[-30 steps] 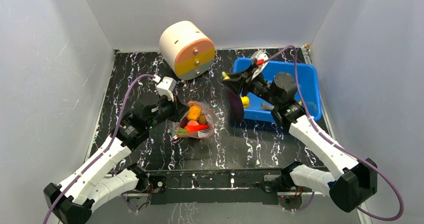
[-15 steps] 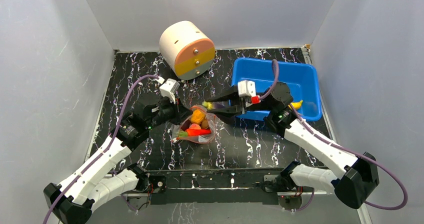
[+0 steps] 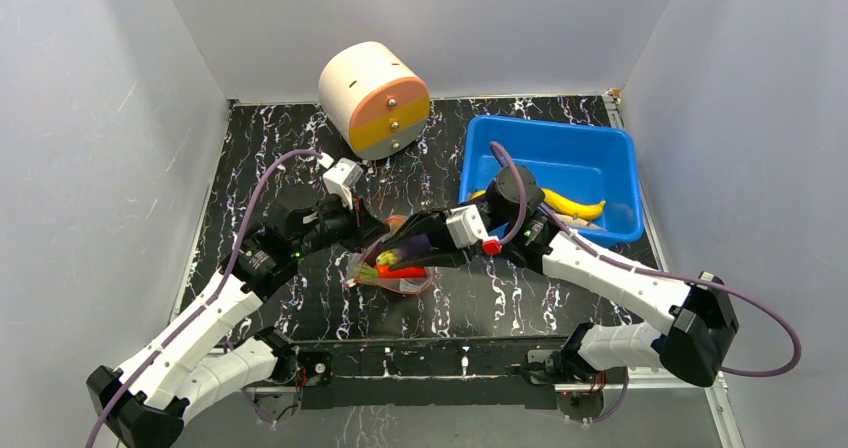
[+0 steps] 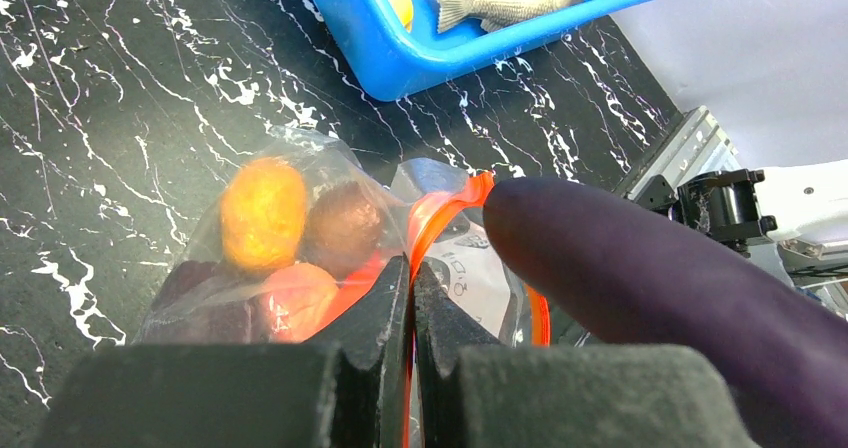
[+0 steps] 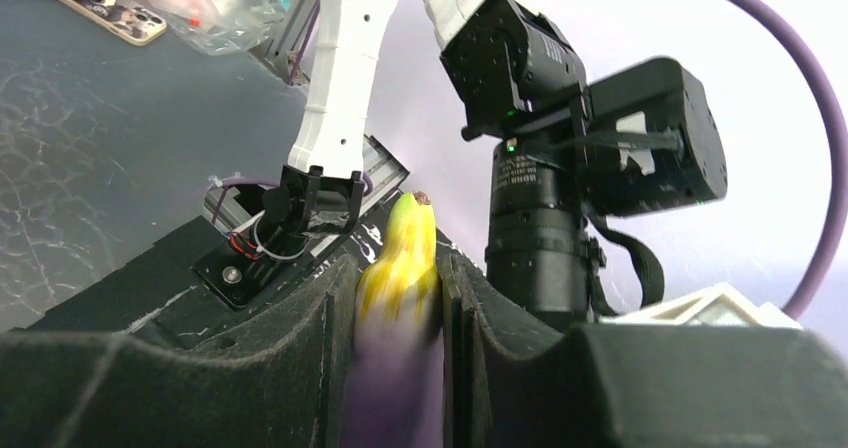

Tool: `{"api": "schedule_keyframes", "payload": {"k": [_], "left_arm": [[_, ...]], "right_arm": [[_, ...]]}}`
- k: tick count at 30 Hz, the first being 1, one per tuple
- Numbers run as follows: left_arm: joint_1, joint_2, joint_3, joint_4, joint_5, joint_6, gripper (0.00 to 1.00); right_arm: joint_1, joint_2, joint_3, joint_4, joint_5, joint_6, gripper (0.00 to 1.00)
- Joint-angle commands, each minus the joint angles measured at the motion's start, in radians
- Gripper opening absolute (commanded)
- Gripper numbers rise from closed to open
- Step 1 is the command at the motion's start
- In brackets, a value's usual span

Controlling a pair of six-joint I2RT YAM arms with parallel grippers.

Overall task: Place the food in the zip-top bag and seal the zipper
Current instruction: Place the fake vegetable in the zipper food storage bag.

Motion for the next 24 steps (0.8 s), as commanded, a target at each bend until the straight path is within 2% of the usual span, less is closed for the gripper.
{"api": "schedule_keyframes", "payload": {"k": [1, 9, 16, 24], "left_arm": [[0.005, -0.007, 0.037, 0.007, 0.045, -0.003, 0.00], [0.006, -0.028, 0.038, 0.006, 0.064, 0.001, 0.00], [0.006, -0.025, 0.045, 0.000, 0.143, 0.021, 0.00], [0.006, -0.026, 0.048, -0.020, 0.153, 0.053, 0.00]], "right_arm": [[0.035, 0.013, 0.063, 0.015, -0.036, -0.095, 0.21], [0.046, 0.056, 0.049, -0.007, -0.065, -0.161, 0.21], [0.045, 0.087, 0.097, -0.409, 0.037, -0.485, 0.20], [0.046, 0.069, 0.052, -0.571, 0.221, -0.648, 0.18]]}}
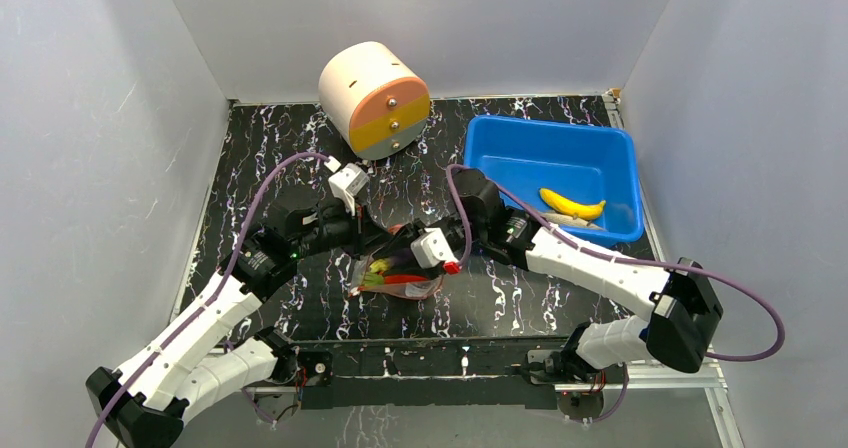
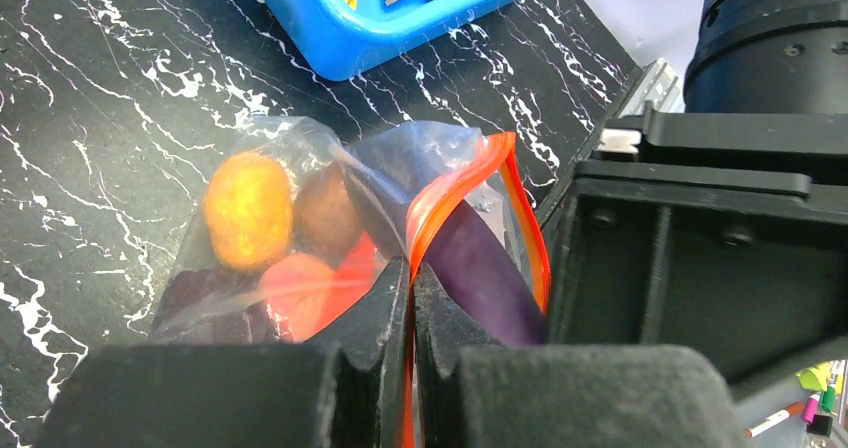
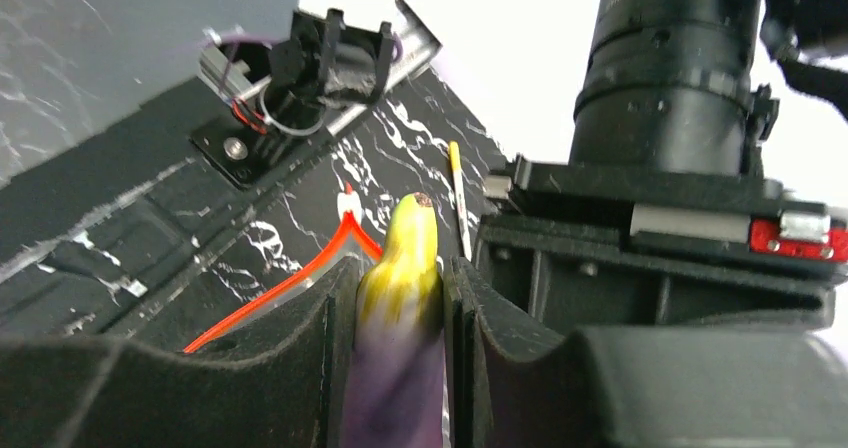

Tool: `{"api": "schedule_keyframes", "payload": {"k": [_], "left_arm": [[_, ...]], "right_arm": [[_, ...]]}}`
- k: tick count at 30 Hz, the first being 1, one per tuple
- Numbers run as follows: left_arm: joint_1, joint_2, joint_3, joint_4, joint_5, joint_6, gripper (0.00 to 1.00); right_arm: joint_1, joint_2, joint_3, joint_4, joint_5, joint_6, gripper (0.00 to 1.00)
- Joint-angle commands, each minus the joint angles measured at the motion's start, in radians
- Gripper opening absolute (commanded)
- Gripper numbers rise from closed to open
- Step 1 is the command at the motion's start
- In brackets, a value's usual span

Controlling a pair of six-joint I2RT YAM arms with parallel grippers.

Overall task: Place the food in the zip-top bag and seal the zipper
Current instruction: Place the fake vegetable in the zipper food storage bag.

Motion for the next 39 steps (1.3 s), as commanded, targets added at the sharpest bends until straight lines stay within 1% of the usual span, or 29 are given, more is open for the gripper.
{"api": "schedule_keyframes", "payload": {"k": [1, 7, 13, 16, 18, 22, 25, 27, 31, 34, 36, 39], "left_arm": [[0.005, -0.019, 0.054, -0.012, 0.039, 0.028, 0.00], [0.006, -0.013, 0.067, -0.022, 0.050, 0.033, 0.00], [0.006, -0.021, 0.066, -0.023, 0.050, 0.028, 0.00], [0.006, -0.023, 0.064, -0.021, 0.050, 0.025, 0.00], [0.006, -0.023, 0.064, -0.016, 0.049, 0.022, 0.00], [0.006, -0.015, 0.063, -0.006, 0.053, 0.017, 0.00], [0.006, -0.011, 0.060, -0.003, 0.048, 0.017, 0.00], [0.006, -0.010, 0.055, -0.002, 0.036, 0.018, 0.00], [0.006, -0.010, 0.048, -0.007, -0.001, 0.025, 0.00], [0.005, -0.009, 0.047, -0.018, -0.031, 0.035, 0.00], [0.005, -0.008, 0.048, -0.030, -0.065, 0.045, 0.00], [0.006, -0.010, 0.047, -0.048, -0.117, 0.061, 0.00]], "right_arm": [[0.002, -0.037, -0.009, -0.099, 0.157, -0.147, 0.18], [0.002, -0.033, -0.008, -0.207, 0.260, -0.217, 0.18], [0.002, -0.008, -0.020, -0.230, 0.332, -0.235, 0.18], [0.002, 0.002, -0.025, -0.227, 0.366, -0.239, 0.21], [0.004, 0.010, -0.027, -0.230, 0.392, -0.239, 0.24], [0.005, 0.020, -0.017, -0.257, 0.432, -0.233, 0.33], [0.005, 0.015, 0.009, -0.283, 0.431, -0.203, 0.46], [0.005, 0.008, 0.026, -0.296, 0.417, -0.191, 0.51], [0.005, -0.007, 0.055, -0.292, 0.383, -0.143, 0.56], [0.005, -0.024, 0.093, -0.268, 0.371, -0.049, 0.56], [0.005, -0.047, 0.104, -0.230, 0.355, 0.017, 0.56], [0.005, -0.095, 0.086, -0.103, 0.371, 0.178, 0.56]]}}
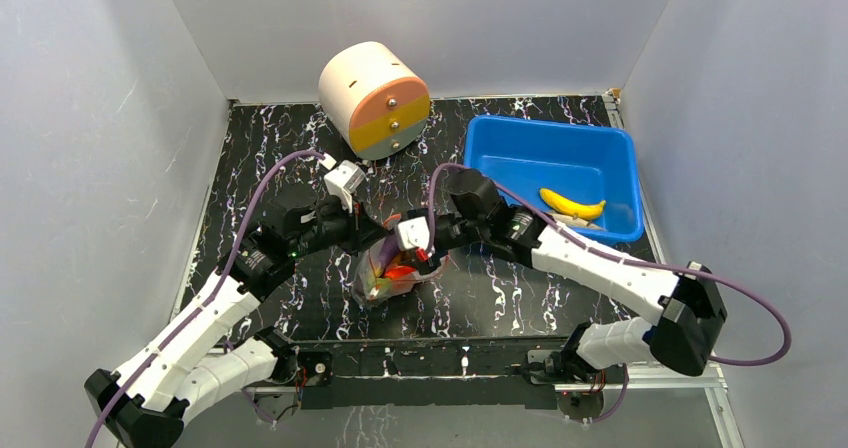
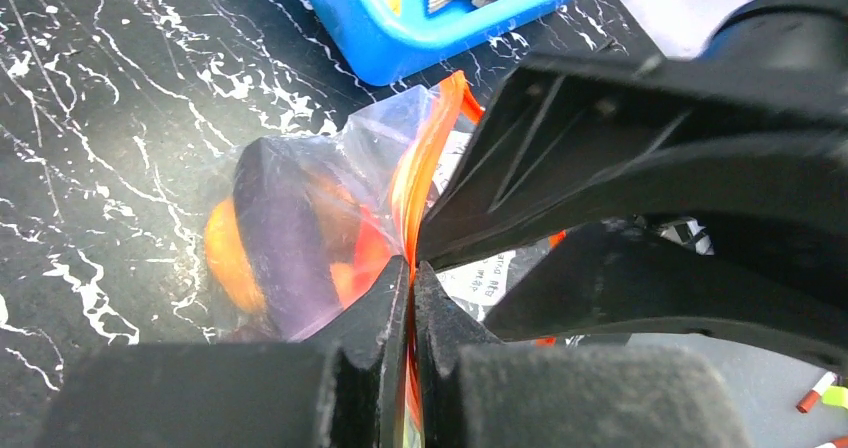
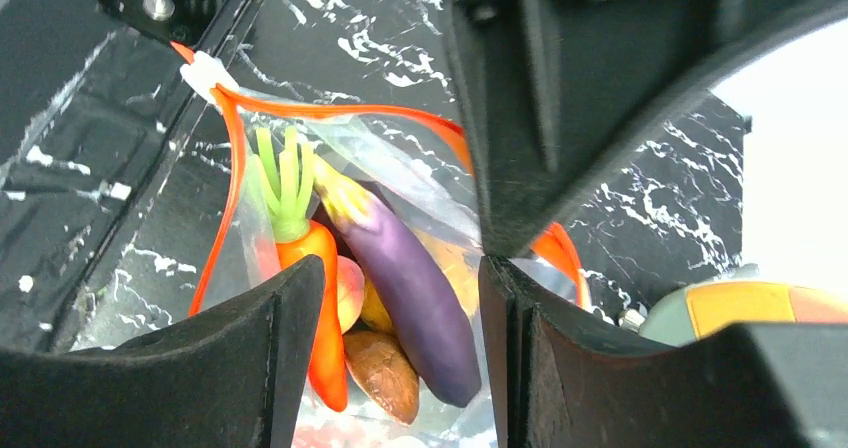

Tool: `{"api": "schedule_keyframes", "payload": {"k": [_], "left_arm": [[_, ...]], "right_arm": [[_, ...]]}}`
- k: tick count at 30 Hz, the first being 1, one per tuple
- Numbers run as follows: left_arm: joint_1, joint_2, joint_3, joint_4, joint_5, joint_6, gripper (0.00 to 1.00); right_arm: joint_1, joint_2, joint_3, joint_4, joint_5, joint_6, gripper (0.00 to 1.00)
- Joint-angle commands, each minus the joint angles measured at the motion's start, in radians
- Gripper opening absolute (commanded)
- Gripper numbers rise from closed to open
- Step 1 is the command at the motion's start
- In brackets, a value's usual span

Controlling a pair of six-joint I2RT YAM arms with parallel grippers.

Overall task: Place the food in the zip-top bag and seal the zipper
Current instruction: Place the fake vegetable in the zipper food storage bag.

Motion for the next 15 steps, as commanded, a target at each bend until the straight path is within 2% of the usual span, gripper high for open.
{"api": "schedule_keyframes", "payload": {"k": [1, 4, 8, 11, 15], "left_arm": [[0.001, -0.011, 0.026, -0.018, -0.079, 0.032, 0.00], [0.002, -0.020, 0.026, -0.022, -0.127, 0.041, 0.00], [0.002, -0.029, 0.032, -0.011, -0.226, 0.043, 0.00], [0.002, -0.035, 0.039, 0.007, -0.310, 0.049, 0.00], [0.002, -0.038, 0.050, 0.049, -0.400, 0.083, 0.00]], "right_arm": [[0.006, -0.102, 0.038, 0.242, -0.006, 0.249, 0.55], [0.006, -0.136, 0.014, 0.351, 0.097, 0.409, 0.54], [0.006, -0.162, 0.013, 0.423, 0.322, 0.606, 0.58], [0.006, -0.162, 0.048, 0.394, 0.520, 0.699, 0.58], [0.002, -0.135, 0.092, 0.309, 0.711, 0.759, 0.58]]}}
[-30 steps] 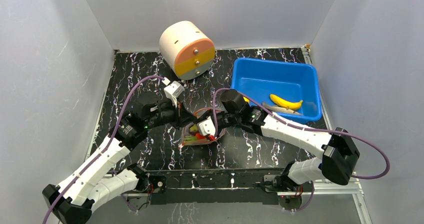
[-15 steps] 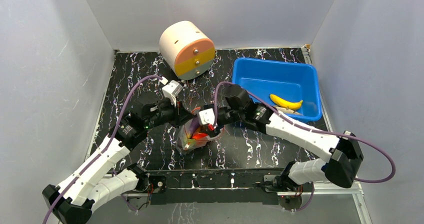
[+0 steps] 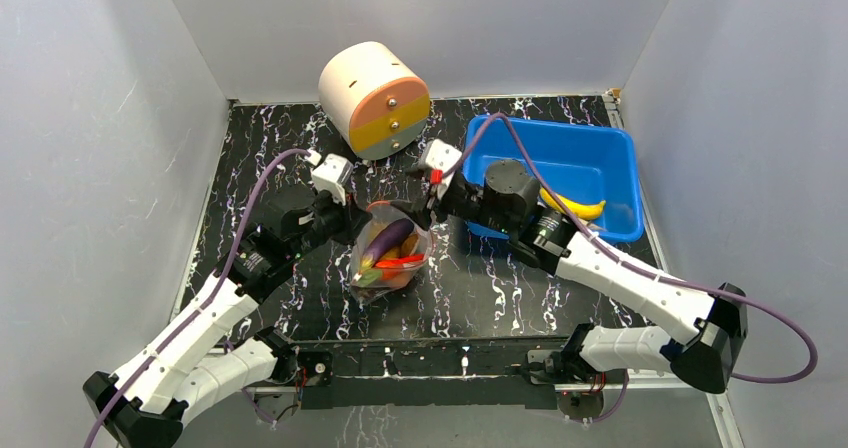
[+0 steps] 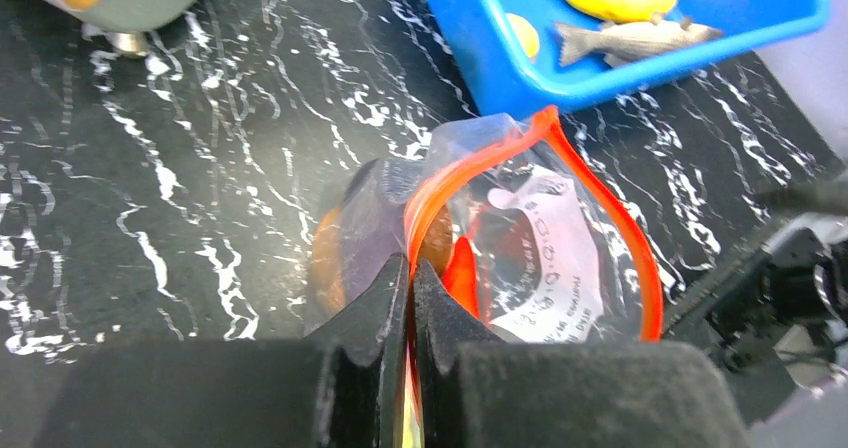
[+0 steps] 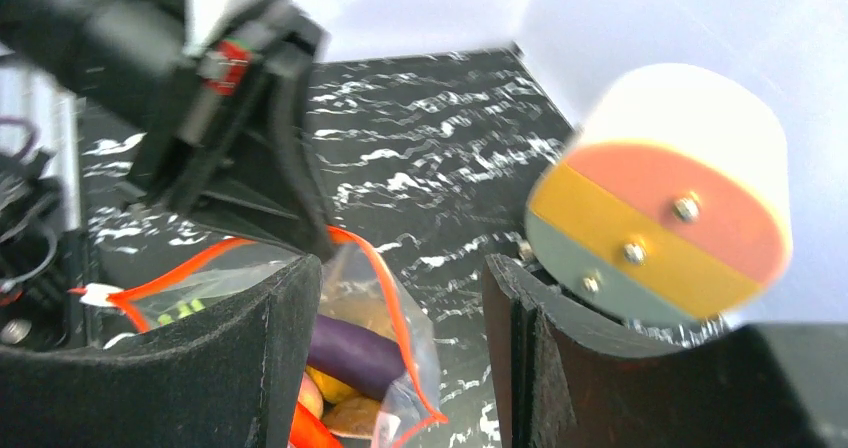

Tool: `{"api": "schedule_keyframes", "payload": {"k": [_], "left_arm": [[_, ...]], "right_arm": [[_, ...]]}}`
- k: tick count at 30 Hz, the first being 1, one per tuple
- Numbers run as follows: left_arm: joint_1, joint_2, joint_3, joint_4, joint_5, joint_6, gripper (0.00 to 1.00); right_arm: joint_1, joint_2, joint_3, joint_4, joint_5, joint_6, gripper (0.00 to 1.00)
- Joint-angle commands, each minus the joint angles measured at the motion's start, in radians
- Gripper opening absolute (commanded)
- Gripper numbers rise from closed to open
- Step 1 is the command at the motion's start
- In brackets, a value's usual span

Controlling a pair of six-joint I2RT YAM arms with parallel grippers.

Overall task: Place the food in the zip-top bag and seal the zipper
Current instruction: Place the fake vegetable in the zipper food storage bag, then pick up the fake fruit from the bin.

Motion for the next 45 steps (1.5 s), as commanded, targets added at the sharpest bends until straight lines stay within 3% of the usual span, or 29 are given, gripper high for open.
{"api": "schedule_keyframes", "payload": {"k": [1, 8, 13, 21, 32, 45], "left_arm": [[0.001, -0.022, 0.054, 0.061, -0.153, 0.054, 0.00], [0.001, -0.013, 0.072, 0.094, -0.214, 0.138, 0.00], [0.001, -0.017, 0.034, 0.088, -0.180, 0.136, 0.00], [0.001, -0.058, -0.085, 0.082, -0.090, 0.109, 0.00], [0.001, -0.068, -0.146, 0.091, -0.023, 0.121, 0.00], [0.001, -0.002, -0.166, 0.144, 0.008, 0.124, 0.00]], "right_arm": [[-0.006, 0.023, 0.080, -0.025, 0.317, 0.159, 0.58], [-0.098, 0.054, 0.086, -0.086, 0.370, 0.298, 0.58], [-0.250, 0.084, 0.081, -0.140, 0.302, 0.414, 0.57], [-0.392, 0.217, 0.137, -0.352, 0.341, 0.539, 0.54], [-0.521, 0.301, 0.043, -0.333, 0.409, 0.554, 0.59], [-0.600, 0.491, 0.122, -0.339, 0.398, 0.532, 0.57]]}}
